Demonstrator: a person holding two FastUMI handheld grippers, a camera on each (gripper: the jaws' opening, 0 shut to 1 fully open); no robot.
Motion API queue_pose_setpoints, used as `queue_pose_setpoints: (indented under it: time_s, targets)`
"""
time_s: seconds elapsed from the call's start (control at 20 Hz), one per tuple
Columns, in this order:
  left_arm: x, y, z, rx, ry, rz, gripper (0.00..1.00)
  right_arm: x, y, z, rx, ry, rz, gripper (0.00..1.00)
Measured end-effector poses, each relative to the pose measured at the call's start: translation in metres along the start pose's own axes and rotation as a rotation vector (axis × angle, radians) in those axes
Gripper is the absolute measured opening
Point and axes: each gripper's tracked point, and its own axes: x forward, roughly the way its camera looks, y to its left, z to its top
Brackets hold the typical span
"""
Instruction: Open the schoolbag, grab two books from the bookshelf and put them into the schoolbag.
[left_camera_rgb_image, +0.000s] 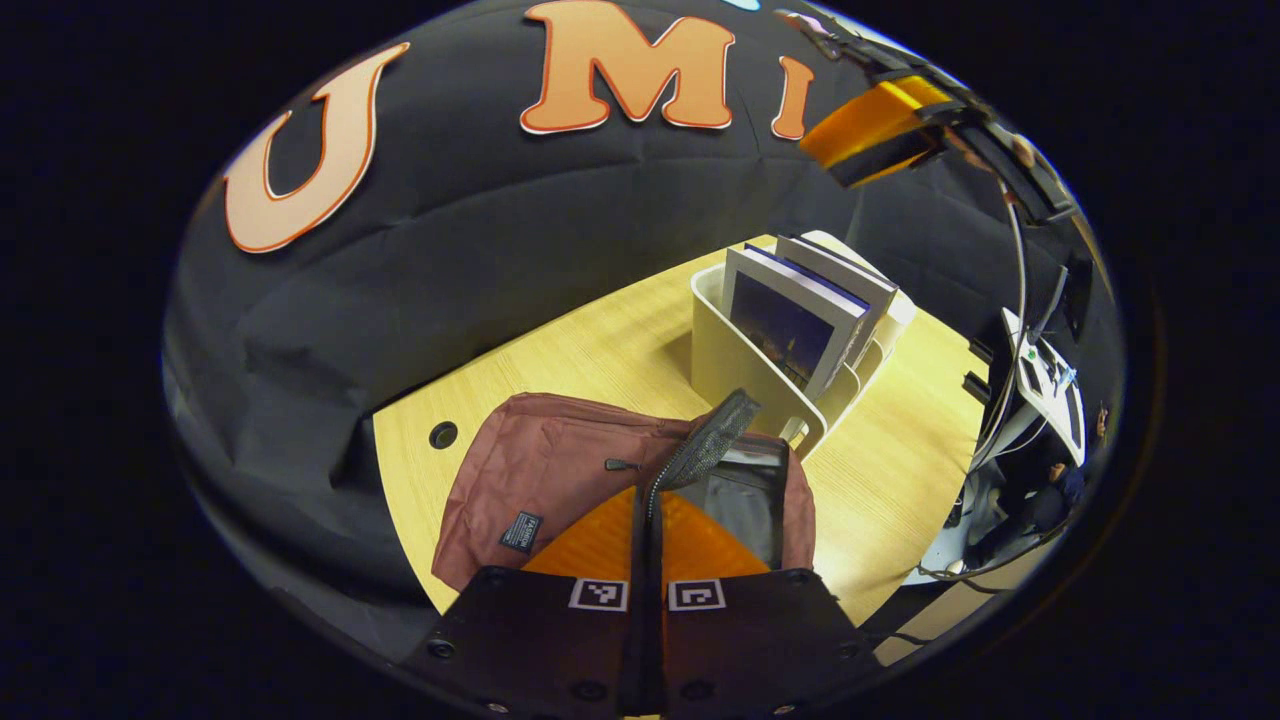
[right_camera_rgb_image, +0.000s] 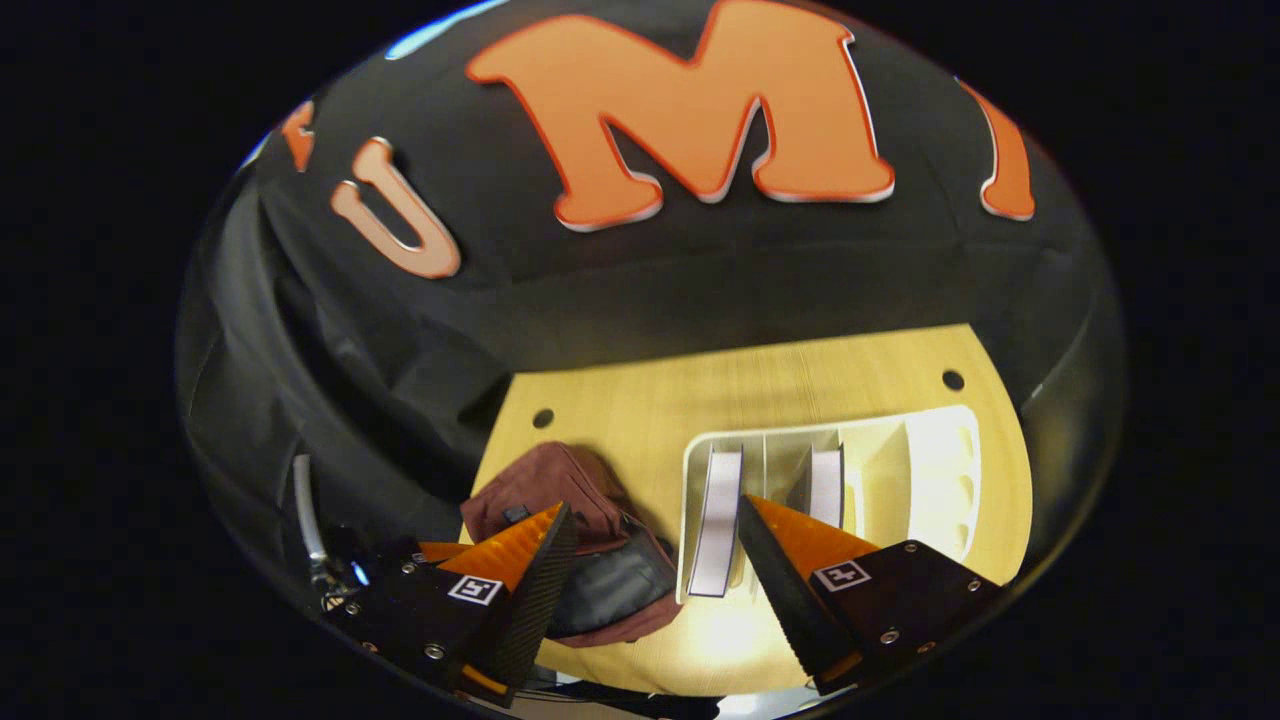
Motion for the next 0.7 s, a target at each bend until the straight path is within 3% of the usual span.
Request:
queue_pose_setpoints:
  time_s: [0.15,0.3,0.55,0.65,0.7]
  targets:
    - [0.002,0.001,-0.002,0.002,0.007,-0.011,0.01,0.049,-0.022,-0.021,-0.038,0.153,-0.117,0.97]
    - [0.007,0.003,-0.003,-0.008,0.017,-0.018,0.00,0.081,-0.026,-0.040,-0.050,0.255,-0.152,0.98]
    - [0.010,0.005,-0.005,-0.021,0.030,-0.011,0.01,0.117,-0.040,-0.054,-0.038,0.330,-0.211,0.96]
    - [0.009,0.006,-0.004,-0.021,0.032,-0.009,0.01,0.127,-0.047,-0.063,-0.032,0.362,-0.235,0.85]
    - [0.010,0.006,-0.004,-0.023,0.034,-0.008,0.01,0.129,-0.047,-0.067,-0.017,0.376,-0.243,0.60]
